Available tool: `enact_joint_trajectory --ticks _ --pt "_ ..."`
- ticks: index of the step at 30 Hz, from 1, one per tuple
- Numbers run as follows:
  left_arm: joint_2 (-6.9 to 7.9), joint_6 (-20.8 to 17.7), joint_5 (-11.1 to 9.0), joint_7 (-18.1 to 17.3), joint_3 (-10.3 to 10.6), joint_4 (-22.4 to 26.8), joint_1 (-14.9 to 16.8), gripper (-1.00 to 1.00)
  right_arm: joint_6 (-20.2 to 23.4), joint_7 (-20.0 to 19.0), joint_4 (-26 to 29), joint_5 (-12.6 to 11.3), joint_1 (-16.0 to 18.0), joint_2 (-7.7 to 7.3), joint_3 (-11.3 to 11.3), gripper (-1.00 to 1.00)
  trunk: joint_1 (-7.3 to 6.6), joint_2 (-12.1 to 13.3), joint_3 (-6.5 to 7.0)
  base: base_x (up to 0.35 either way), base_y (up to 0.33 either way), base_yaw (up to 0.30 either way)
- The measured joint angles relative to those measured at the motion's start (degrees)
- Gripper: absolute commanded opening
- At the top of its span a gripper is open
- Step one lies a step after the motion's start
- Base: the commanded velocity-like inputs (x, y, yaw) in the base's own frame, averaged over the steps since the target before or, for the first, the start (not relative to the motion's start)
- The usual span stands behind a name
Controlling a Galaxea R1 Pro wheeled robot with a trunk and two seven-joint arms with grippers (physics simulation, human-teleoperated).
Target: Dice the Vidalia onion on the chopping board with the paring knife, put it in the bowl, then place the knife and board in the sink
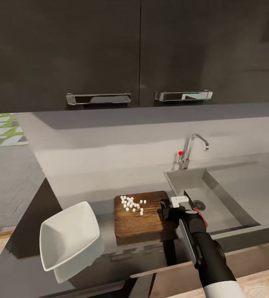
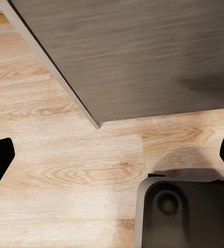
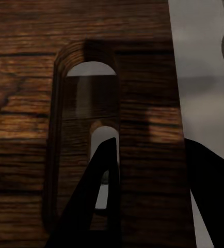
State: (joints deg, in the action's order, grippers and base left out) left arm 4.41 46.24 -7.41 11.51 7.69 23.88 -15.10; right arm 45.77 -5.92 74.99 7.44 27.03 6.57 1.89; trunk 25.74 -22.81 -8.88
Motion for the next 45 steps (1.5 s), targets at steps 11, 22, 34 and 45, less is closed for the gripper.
enact_joint_trajectory --ticks 11,22,34,45 --pt "0.00 0.0 0.0 0.0 0.0 0.0 0.0 1.00 0.0 0.0 0.0 0.0 0.0 0.00 0.0 -1.00 0.00 0.0 0.99 0.000 0.000 0.000" --pt "0.00 0.0 0.0 0.0 0.0 0.0 0.0 1.00 0.0 0.0 0.0 0.0 0.0 0.00 0.0 -1.00 -0.02 0.0 1.99 0.059 0.064 0.000" --pt "0.00 0.0 0.0 0.0 0.0 0.0 0.0 1.00 0.0 0.0 0.0 0.1 0.0 -0.01 0.0 -1.00 -0.02 0.0 3.07 0.253 0.181 0.000" --pt "0.00 0.0 0.0 0.0 0.0 0.0 0.0 1.00 0.0 0.0 0.0 0.0 0.0 0.00 0.0 -1.00 0.00 0.0 4.07 0.021 0.018 0.000"
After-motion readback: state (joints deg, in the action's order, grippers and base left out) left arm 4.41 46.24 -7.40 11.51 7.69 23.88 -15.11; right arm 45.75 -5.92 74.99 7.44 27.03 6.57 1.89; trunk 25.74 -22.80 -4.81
